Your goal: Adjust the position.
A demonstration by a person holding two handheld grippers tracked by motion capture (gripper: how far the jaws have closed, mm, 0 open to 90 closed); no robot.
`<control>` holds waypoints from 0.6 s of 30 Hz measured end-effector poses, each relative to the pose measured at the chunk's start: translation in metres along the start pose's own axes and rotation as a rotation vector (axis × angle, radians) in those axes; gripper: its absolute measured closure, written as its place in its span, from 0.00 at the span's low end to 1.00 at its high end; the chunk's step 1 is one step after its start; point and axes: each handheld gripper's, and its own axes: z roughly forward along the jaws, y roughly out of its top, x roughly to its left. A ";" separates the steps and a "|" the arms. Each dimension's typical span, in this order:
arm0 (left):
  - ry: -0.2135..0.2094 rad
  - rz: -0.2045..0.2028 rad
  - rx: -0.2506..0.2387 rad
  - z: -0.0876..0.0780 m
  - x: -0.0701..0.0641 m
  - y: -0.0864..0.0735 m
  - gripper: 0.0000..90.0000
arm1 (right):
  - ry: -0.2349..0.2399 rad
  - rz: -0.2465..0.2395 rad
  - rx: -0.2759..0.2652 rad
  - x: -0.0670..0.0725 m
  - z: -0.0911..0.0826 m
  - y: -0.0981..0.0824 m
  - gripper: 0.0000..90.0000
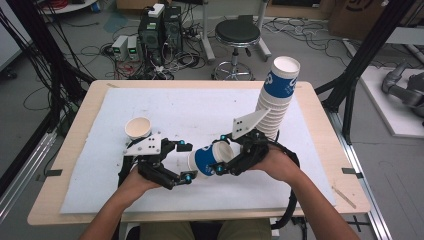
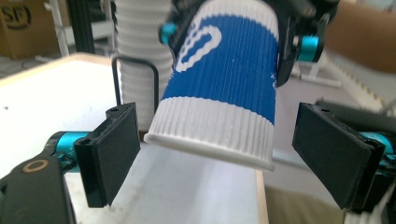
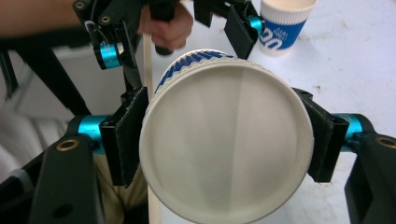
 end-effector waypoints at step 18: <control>-0.002 -0.018 -0.044 0.011 -0.002 -0.007 0.14 | -0.018 0.083 -0.291 0.005 0.003 -0.053 0.31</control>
